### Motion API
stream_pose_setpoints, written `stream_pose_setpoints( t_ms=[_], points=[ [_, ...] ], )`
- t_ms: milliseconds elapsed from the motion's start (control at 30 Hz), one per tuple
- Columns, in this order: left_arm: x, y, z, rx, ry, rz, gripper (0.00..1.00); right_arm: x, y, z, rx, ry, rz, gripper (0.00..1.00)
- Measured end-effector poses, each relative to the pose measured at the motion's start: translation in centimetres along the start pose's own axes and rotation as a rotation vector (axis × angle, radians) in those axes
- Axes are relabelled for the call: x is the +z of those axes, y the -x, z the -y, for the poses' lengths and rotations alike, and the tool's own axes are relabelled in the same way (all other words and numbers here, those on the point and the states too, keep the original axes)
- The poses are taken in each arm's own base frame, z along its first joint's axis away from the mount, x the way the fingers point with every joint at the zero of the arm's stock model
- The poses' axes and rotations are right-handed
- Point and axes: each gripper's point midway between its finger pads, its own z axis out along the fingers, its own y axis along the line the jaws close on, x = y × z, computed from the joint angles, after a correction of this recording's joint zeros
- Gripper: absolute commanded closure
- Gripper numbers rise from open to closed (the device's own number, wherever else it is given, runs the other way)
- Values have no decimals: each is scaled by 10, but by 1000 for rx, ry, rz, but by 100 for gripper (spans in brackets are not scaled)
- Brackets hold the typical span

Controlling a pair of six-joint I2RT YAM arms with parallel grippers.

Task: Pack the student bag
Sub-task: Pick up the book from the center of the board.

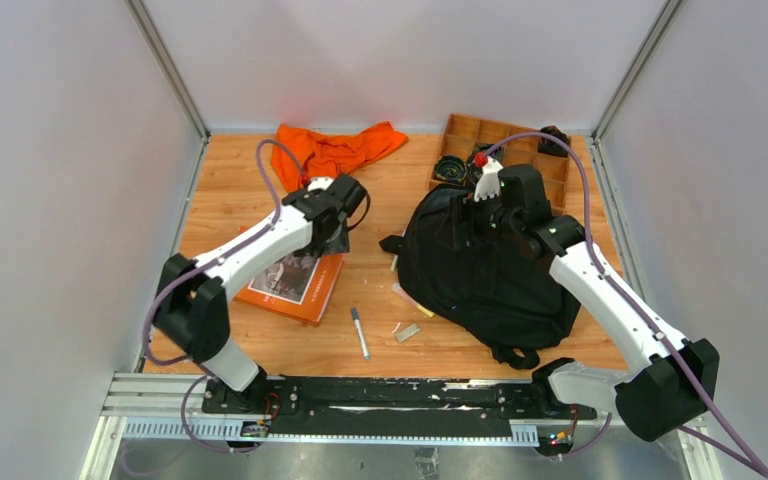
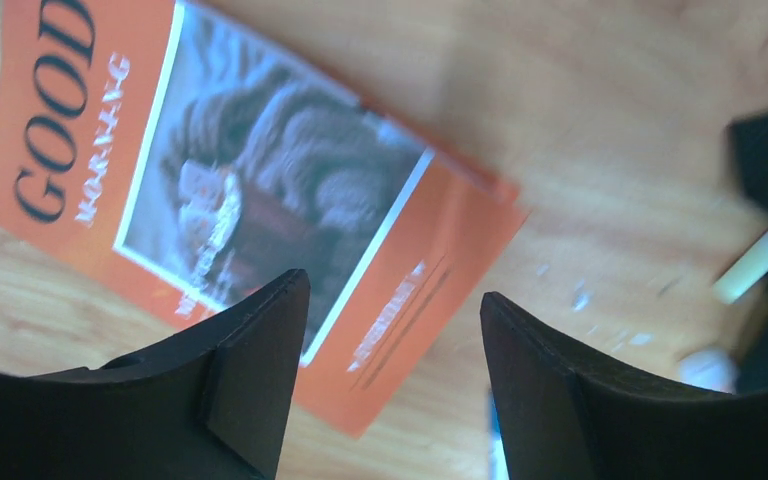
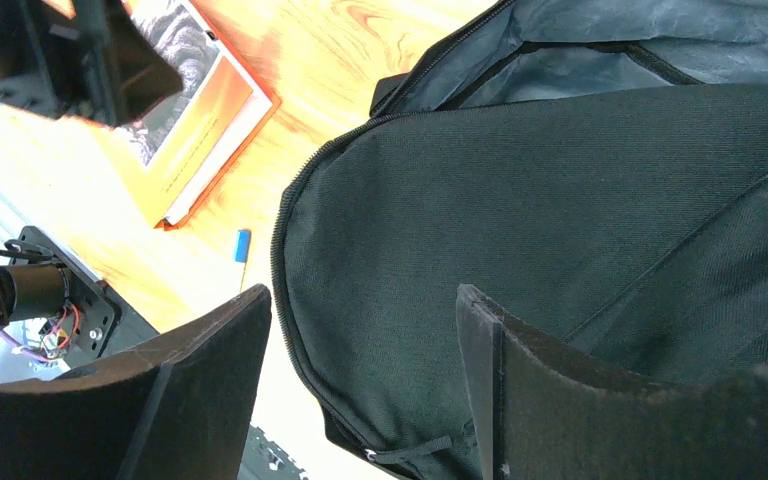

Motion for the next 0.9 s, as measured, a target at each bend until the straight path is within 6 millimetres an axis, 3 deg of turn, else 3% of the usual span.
stream_pose_setpoints(
  t_ms=[133, 300, 467, 600, 733, 900],
  points=[
    [19, 36, 17, -100, 28, 17, 29, -1, 0, -1, 2, 2, 2, 28],
    [52, 57, 2, -223, 118, -9, 20, -8, 0, -4, 4, 7, 19, 28],
    [78, 56, -14, -301, 208, -42, 25, -10, -4, -5, 14, 13, 15, 28],
    [99, 55, -20, -349, 251, -77, 24, -10, -5, -5, 19, 13, 10, 28],
    [121, 43, -38, -387, 312, -137, 22, -9, -10, -4, 23, 10, 1, 28],
    [125, 38, -44, -385, 330, -165, 39, -7, -18, -2, 30, 9, -20, 29]
  ],
)
